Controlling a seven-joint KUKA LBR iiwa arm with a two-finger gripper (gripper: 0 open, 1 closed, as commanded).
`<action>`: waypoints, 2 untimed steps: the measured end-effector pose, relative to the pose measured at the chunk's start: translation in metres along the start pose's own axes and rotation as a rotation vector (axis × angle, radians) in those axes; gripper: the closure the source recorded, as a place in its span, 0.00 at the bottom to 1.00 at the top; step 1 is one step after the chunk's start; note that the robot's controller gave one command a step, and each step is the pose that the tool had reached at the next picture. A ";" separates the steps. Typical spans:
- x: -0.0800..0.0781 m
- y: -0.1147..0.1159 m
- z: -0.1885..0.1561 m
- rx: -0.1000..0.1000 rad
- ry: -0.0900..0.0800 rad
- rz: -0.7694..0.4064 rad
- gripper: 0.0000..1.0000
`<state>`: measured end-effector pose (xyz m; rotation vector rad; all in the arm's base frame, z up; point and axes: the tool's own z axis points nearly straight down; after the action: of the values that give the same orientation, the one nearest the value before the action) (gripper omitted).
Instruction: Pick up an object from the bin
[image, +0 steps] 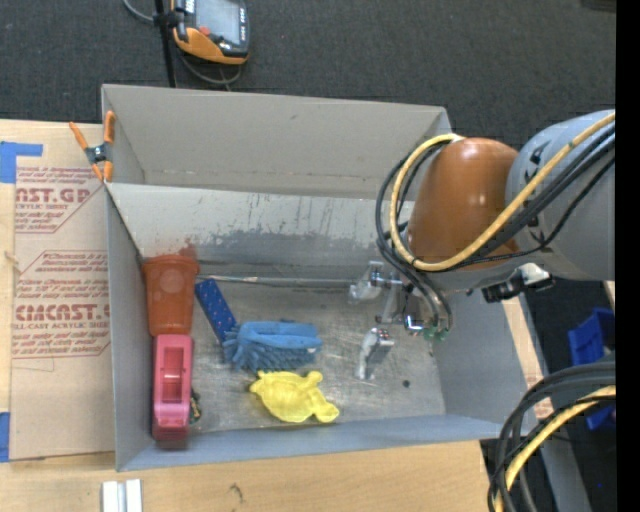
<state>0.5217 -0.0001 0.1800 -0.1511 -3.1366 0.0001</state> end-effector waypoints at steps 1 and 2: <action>-0.015 0.020 0.039 -0.001 -0.011 -0.147 0.00; -0.016 0.077 0.105 0.001 0.010 -0.385 1.00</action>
Offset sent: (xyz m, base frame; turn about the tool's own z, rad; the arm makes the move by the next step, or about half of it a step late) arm 0.0227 0.0751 -0.1100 -0.3833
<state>0.5446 0.0755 0.0754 0.4497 -3.0983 0.0008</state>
